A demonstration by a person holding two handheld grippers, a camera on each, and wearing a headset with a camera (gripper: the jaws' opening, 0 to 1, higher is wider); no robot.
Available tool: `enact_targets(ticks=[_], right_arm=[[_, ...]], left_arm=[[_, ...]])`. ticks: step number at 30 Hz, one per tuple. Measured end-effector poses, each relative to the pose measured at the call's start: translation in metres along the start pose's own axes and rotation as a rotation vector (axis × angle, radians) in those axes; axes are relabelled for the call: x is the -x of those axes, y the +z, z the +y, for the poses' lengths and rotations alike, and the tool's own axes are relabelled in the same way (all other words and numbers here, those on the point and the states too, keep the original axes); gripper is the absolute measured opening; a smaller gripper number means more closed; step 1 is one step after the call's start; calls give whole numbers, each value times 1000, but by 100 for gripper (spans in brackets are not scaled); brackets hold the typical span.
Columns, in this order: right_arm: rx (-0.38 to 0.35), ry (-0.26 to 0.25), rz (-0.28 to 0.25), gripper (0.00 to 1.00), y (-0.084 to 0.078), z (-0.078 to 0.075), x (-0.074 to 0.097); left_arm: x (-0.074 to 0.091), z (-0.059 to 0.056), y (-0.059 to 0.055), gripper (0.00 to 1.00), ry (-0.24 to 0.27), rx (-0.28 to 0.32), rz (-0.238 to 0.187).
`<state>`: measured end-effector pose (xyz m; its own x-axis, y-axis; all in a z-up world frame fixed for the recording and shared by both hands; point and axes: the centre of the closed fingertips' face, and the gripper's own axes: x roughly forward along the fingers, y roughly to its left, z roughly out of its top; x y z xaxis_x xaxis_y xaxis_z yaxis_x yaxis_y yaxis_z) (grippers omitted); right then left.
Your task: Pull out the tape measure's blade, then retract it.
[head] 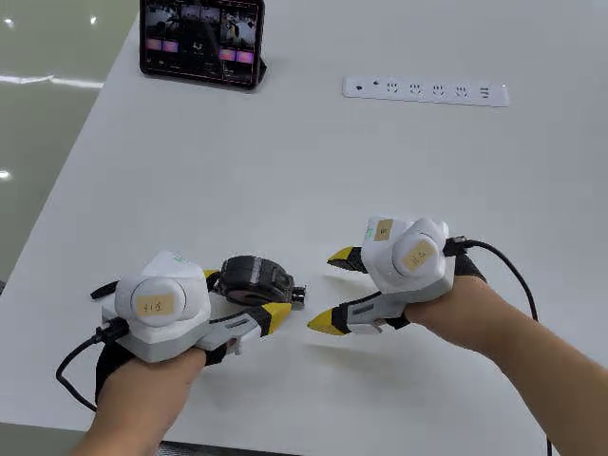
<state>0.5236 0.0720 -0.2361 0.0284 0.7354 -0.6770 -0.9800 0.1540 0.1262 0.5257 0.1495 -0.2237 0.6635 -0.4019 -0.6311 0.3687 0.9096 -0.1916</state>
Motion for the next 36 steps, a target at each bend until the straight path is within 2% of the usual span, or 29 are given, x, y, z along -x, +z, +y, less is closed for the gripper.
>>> enact_targets(ticks=[12,16,18,23,27,36], right_arm=[[-14,-15,-11,53,1,-2,4],[-16,-26,-18,53,1,-1,10],[-27,-33,-27,54,1,-1,14],[-35,-46,-39,57,-1,3,21],[-55,-63,-55,61,-3,3,28],[-80,-98,-67,66,-9,5,43]], left_arm=[[2,1,-1,65,-14,6,3],[3,2,-1,67,-20,2,3],[3,4,-3,67,-17,2,22],[8,6,-4,71,-19,-7,21],[11,8,-6,79,-18,-18,28],[22,9,-7,80,-41,-52,32]])
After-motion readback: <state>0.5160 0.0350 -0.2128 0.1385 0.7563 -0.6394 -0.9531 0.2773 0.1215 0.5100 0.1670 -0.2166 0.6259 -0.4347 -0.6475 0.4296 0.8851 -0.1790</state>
